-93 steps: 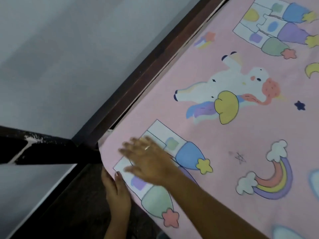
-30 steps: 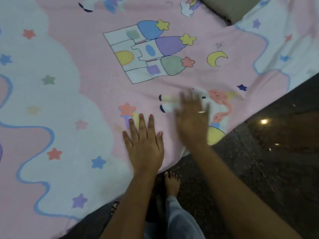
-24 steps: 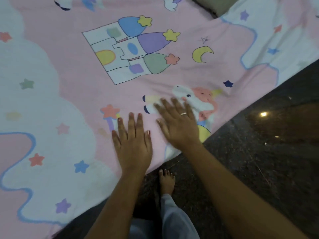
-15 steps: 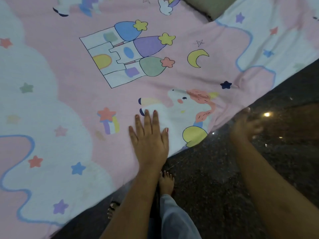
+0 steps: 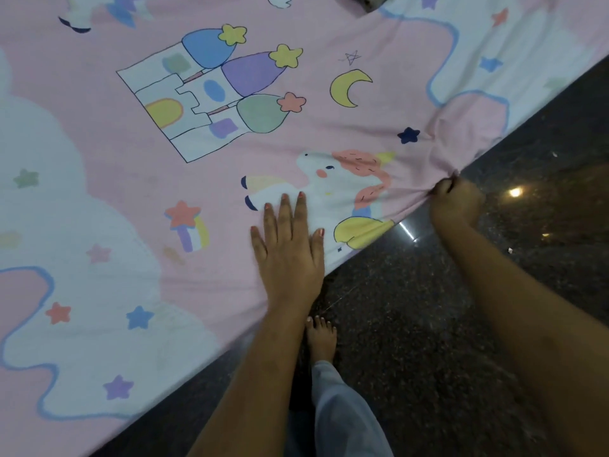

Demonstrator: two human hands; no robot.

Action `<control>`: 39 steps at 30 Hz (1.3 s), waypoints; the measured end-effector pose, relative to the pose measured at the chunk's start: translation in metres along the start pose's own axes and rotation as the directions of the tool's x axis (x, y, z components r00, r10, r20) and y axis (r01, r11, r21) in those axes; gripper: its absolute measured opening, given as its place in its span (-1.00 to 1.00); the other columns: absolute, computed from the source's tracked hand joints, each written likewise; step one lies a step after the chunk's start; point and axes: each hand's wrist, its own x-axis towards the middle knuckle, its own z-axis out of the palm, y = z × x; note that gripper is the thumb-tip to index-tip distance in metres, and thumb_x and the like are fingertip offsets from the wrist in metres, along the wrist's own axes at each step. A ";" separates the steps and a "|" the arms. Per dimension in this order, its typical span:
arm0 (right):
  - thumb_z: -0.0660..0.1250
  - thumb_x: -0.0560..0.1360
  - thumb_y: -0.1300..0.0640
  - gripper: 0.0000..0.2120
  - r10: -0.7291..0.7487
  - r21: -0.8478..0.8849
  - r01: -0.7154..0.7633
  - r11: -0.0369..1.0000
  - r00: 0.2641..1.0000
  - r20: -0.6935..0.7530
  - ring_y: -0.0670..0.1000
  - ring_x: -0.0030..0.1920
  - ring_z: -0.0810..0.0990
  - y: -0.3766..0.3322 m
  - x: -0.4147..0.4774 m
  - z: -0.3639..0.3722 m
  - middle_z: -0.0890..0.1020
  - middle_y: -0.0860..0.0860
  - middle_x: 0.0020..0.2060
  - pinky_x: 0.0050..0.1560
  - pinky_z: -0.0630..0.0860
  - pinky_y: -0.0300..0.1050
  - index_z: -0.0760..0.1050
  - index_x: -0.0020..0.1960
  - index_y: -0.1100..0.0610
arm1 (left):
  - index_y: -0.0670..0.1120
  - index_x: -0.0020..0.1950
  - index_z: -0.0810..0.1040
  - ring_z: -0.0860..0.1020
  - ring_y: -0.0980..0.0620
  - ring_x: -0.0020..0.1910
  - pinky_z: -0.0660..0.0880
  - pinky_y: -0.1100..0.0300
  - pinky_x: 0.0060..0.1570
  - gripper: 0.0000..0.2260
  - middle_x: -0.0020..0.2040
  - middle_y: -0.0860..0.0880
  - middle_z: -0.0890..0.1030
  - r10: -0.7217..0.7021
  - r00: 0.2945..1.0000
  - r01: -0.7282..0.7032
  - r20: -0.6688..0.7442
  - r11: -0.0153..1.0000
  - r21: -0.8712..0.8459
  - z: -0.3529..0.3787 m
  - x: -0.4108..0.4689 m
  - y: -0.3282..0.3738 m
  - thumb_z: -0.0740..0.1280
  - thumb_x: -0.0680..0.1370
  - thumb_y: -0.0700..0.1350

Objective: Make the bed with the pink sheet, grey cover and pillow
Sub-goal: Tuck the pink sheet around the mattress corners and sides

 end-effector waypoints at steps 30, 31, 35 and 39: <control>0.40 0.25 0.11 -0.77 -0.811 0.348 0.926 -0.147 -0.314 0.494 0.09 -0.28 0.60 -0.063 -0.527 0.110 0.61 0.03 -0.25 -0.35 0.46 -0.11 0.56 -0.09 0.08 | -0.11 0.53 0.16 0.08 -0.13 0.52 0.04 0.08 0.44 -0.54 0.54 -0.17 0.10 -0.978 0.163 0.696 -0.133 0.209 -0.686 -0.098 -0.280 -0.322 0.11 0.64 -0.02; 0.38 0.27 0.09 -0.67 -0.791 0.326 0.918 -0.226 -0.369 0.489 0.09 -0.18 0.61 -0.064 -0.525 0.123 0.63 0.03 -0.13 -0.26 0.50 -0.07 0.57 0.04 0.08 | -0.11 0.53 0.15 0.07 -0.10 0.52 0.05 0.11 0.44 -0.55 0.55 -0.14 0.08 -0.989 0.119 0.665 -0.091 0.148 -0.732 -0.099 -0.286 -0.332 0.14 0.65 -0.08; 0.53 0.19 -0.04 -0.13 -0.660 0.195 0.883 -0.428 -0.452 0.600 0.10 0.35 0.44 -0.067 -0.525 0.159 0.42 0.05 0.39 0.30 0.36 0.16 0.33 0.45 0.08 | -0.08 0.52 0.20 0.03 -0.10 0.52 0.01 0.07 0.44 -0.52 0.55 -0.12 0.11 -0.964 0.214 0.761 -0.157 0.266 -0.592 -0.102 -0.301 -0.357 0.21 0.62 -0.07; 0.42 0.30 -0.25 -0.08 -0.622 0.176 0.854 -0.489 -0.483 0.616 0.09 0.46 0.29 -0.071 -0.539 0.176 0.27 0.07 0.48 0.41 0.19 0.17 0.19 0.52 0.12 | 0.07 0.54 0.10 -0.08 -0.05 0.54 -0.05 -0.19 0.43 -0.52 0.57 -0.02 0.00 -0.875 0.469 0.816 -0.122 0.482 -0.319 -0.105 -0.288 -0.354 0.12 0.63 0.04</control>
